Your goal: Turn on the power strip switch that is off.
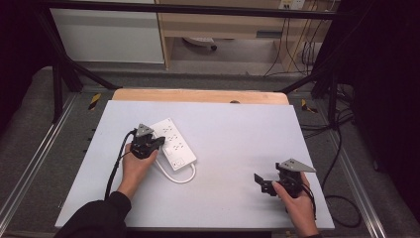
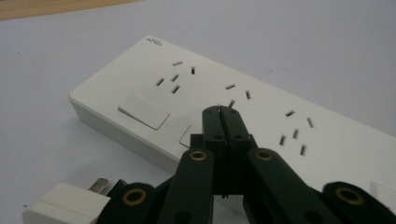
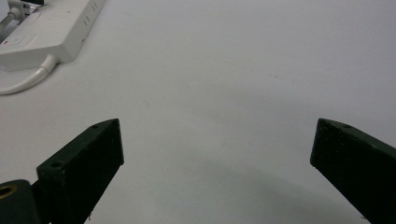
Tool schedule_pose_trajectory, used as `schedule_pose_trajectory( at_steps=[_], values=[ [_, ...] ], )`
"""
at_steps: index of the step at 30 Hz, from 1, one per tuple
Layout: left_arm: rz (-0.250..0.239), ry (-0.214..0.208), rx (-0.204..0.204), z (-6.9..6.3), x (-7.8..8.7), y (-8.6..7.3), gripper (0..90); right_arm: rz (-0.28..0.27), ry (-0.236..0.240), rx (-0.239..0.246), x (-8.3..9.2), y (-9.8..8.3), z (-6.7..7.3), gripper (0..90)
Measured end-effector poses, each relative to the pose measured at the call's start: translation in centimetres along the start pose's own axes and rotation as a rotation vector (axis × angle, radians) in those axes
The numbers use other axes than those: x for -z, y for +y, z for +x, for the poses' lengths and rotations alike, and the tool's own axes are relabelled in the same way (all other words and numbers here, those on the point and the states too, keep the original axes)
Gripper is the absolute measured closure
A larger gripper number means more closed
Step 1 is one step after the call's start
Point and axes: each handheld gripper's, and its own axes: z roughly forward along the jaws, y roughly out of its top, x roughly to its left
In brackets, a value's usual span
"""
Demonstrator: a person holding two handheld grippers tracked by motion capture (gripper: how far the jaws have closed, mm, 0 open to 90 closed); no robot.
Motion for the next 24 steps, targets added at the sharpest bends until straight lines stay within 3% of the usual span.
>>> schedule_pose_trajectory(
  at_steps=[4, 24],
  values=[
    [0.005, -0.004, -0.021, -0.28, -0.05, -0.07, 90.0, 0.000, 0.000, 0.000, 0.01, 0.00, -0.01, 3.1],
    [-0.029, 0.008, -0.029, -0.37, -0.04, -0.60, 90.0, 0.012, 0.009, 0.003, -0.10, -0.05, 0.10, 3.1]
  ],
)
